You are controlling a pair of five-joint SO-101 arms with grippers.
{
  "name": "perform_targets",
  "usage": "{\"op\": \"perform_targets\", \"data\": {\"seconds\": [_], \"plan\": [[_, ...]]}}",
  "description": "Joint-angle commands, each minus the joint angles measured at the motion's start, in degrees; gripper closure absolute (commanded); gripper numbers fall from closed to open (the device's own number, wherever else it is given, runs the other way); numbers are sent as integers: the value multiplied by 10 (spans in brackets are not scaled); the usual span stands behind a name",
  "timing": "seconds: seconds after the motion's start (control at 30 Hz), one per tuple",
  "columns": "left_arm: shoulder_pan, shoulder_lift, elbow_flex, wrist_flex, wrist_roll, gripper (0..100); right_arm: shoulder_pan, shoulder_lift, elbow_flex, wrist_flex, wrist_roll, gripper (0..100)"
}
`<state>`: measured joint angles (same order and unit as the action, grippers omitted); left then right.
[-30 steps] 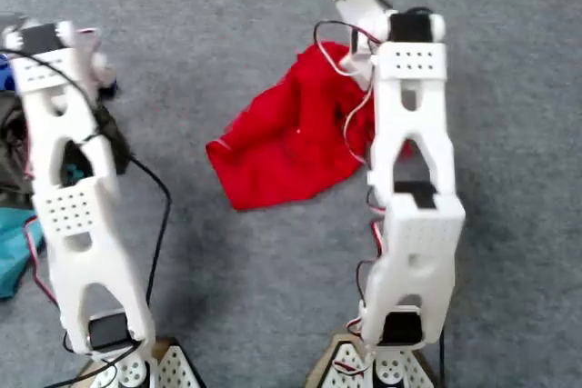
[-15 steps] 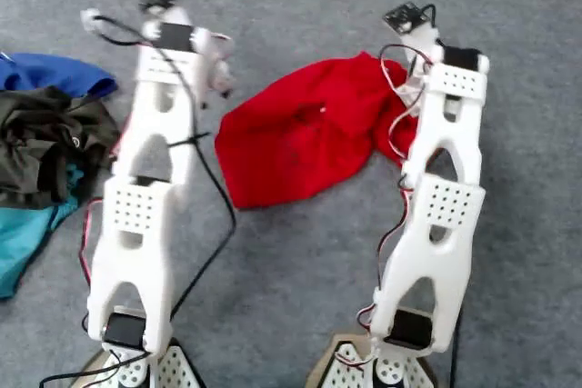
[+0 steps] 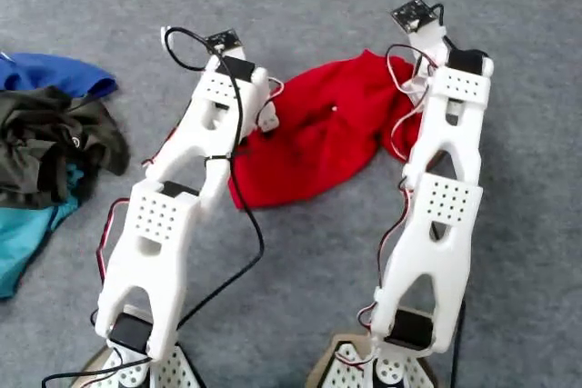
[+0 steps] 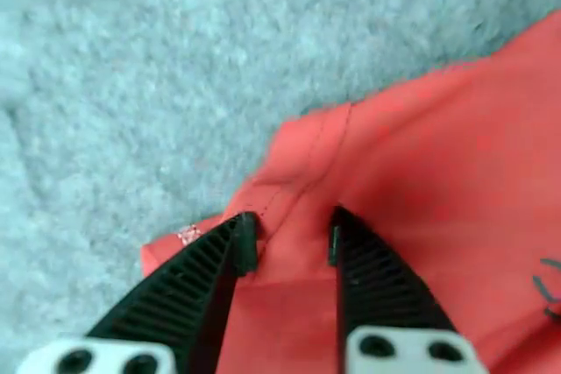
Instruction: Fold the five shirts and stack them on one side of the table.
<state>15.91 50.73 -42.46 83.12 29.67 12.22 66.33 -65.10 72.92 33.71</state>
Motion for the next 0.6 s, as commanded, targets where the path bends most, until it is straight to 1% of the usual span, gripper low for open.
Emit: {"op": "perform_targets", "data": {"seconds": [0.0,0.07,0.1,0.27,0.43,0.57], "plan": [[15,7,12,40,-2,988,16,-2,-29,28,41,990],[25,17,9,62,-20,974,15,-1,-29,43,67,990],[29,20,8,70,-27,982,15,0,-29,47,73,990],[28,14,-2,88,-28,977,15,0,-29,47,76,990],[1,-22,-102,139,-56,967,15,0,-28,46,78,990],[-47,-32,-203,139,-62,931,14,1,-25,47,98,990]]}}
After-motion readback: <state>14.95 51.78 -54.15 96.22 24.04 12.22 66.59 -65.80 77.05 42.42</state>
